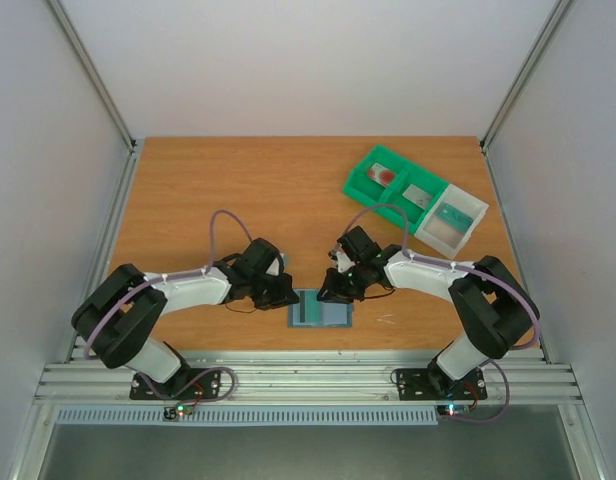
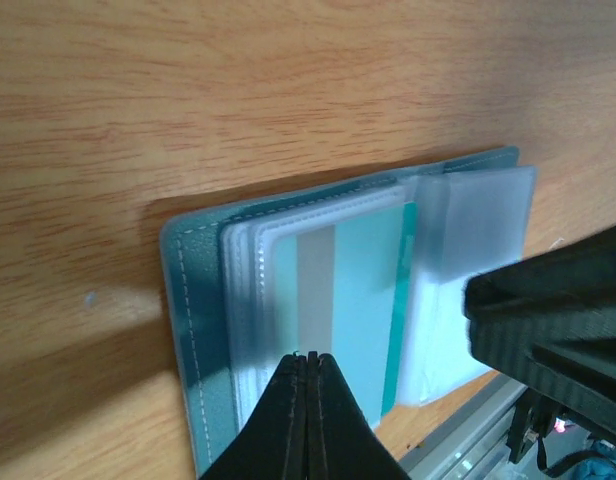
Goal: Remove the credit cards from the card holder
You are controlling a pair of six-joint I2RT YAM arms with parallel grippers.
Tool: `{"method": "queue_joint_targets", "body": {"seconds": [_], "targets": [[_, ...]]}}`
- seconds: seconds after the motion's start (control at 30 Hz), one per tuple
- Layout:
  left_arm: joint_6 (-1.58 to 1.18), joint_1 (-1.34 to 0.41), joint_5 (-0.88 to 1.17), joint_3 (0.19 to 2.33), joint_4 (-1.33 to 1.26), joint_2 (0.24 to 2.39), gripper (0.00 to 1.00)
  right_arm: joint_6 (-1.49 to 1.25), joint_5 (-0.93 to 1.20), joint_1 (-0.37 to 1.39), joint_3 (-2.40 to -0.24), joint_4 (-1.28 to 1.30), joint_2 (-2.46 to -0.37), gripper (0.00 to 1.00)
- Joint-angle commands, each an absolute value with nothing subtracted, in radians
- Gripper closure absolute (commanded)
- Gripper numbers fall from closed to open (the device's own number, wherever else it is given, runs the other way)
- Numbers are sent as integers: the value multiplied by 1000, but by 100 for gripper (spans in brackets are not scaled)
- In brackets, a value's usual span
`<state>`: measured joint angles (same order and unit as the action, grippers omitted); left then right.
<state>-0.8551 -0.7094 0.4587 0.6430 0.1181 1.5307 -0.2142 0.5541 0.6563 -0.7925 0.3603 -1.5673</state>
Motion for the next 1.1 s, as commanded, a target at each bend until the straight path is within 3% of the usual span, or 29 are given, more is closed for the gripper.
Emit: {"method": "queue_joint_targets", "body": {"seconds": [0.0, 0.77, 1.07], "targets": [[-821, -713, 448, 639, 128, 1492, 99, -219, 568, 663, -787, 316, -1591, 85], [-848, -713, 528, 607, 27, 1584, 100, -223, 584, 664, -733, 209, -1666, 86], [-841, -713, 525, 615, 25, 1612, 100, -216, 566, 664, -714, 171, -1655, 94]]}}
